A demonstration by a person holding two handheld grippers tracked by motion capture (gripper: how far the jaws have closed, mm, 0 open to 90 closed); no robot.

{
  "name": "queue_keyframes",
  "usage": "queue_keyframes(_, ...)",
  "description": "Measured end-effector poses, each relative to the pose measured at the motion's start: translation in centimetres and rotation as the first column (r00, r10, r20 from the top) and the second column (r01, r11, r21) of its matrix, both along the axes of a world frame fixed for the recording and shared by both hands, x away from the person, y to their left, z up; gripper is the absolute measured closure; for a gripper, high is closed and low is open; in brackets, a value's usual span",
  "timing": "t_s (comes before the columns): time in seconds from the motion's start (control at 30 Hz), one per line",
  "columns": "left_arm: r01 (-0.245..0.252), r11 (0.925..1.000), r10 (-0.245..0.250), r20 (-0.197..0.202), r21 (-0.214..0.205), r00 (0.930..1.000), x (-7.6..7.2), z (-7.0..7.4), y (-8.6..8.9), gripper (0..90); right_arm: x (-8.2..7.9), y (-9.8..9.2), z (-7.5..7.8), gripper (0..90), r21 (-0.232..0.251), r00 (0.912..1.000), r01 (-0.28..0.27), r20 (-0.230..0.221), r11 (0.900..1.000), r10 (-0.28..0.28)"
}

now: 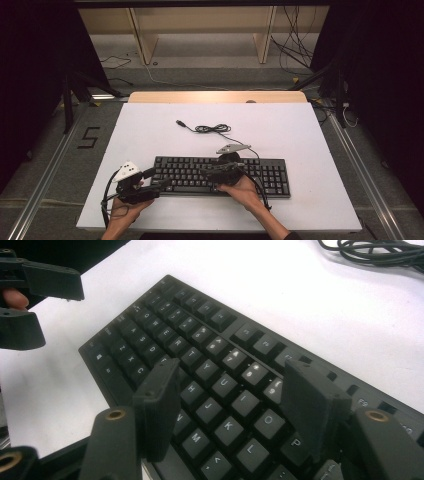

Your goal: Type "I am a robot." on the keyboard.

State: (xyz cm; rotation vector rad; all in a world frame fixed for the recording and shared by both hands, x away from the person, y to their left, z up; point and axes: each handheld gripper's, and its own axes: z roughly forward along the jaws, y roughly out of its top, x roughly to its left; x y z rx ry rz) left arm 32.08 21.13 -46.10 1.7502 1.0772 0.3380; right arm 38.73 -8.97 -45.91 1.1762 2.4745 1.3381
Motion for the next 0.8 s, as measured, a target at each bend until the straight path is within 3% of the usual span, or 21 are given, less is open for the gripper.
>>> queue_keyframes(0.27, -0.002, 1.0000, 0.002, 0.002, -0.002, 1.0000, 0.0, 0.0, 0.0, 27.5, 0.0, -0.7, -0.1, 44.3, -0.010, 0.9999, 0.013, 0.003, 0.9999, -0.013)
queue_keyframes(0.8, -0.001, 1.0000, 0.001, 0.003, 0.000, 1.0000, 0.0, 0.0, 0.0, 27.5, -0.1, -1.2, -0.3, 74.4, -0.037, 0.9996, 0.022, 0.021, 0.9991, -0.021)
